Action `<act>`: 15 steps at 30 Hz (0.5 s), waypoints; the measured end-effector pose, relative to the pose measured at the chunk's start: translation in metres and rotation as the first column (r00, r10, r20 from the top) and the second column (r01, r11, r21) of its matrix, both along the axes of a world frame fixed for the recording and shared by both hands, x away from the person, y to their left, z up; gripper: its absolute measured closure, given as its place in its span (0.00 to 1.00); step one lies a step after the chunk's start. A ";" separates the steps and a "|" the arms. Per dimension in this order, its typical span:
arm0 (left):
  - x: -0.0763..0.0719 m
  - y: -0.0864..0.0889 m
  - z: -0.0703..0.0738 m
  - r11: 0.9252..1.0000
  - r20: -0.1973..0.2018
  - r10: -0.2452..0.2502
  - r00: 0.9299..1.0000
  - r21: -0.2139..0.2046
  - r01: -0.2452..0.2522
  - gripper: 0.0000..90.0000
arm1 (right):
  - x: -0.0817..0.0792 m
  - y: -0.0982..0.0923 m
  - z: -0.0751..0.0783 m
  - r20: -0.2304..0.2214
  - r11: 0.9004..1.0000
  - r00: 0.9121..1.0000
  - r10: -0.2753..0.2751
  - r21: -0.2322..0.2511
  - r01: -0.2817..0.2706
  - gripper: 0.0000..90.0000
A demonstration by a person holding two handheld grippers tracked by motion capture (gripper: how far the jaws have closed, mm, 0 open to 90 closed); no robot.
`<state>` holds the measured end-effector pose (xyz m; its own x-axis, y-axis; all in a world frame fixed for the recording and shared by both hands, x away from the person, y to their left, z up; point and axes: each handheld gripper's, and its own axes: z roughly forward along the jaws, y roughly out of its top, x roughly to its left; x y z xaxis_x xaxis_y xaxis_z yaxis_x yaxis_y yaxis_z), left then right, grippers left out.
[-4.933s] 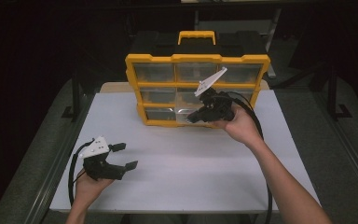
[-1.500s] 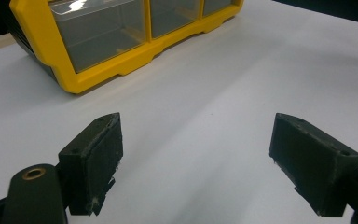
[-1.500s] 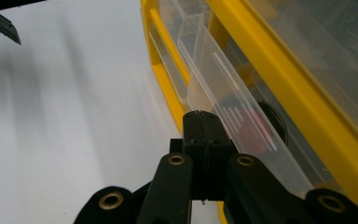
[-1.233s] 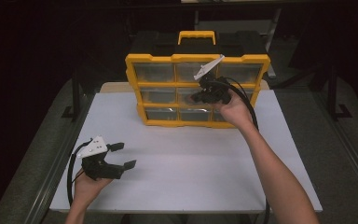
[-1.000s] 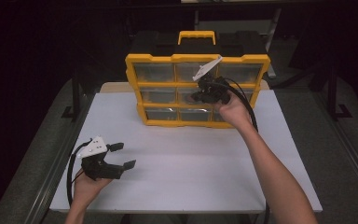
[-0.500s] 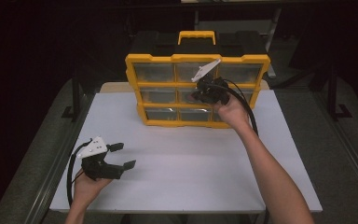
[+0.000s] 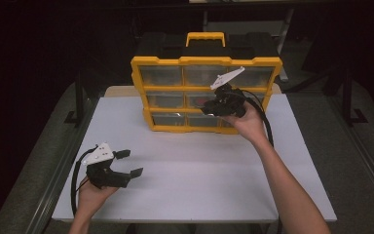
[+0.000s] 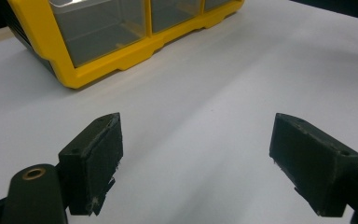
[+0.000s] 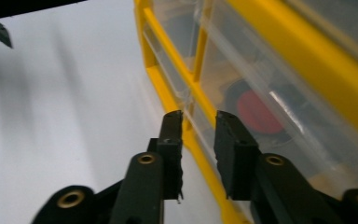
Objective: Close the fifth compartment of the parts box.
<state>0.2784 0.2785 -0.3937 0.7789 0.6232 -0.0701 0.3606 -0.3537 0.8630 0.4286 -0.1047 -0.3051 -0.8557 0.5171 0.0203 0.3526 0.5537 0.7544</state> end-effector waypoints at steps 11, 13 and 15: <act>0.002 -0.001 -0.003 1.000 -0.024 -0.005 1.000 0.013 0.005 0.19 | -0.014 -0.017 -0.029 -0.041 0.999 0.999 -0.009 0.044 0.011 0.53; 0.003 -0.002 -0.004 1.000 -0.025 -0.005 1.000 0.016 0.006 0.19 | -0.016 -0.020 -0.031 -0.063 0.998 0.998 -0.017 0.065 0.021 0.50; 0.003 -0.001 -0.004 1.000 -0.028 -0.003 1.000 0.019 0.004 0.19 | -0.018 -0.024 -0.033 -0.066 0.997 0.997 -0.032 0.075 0.037 0.47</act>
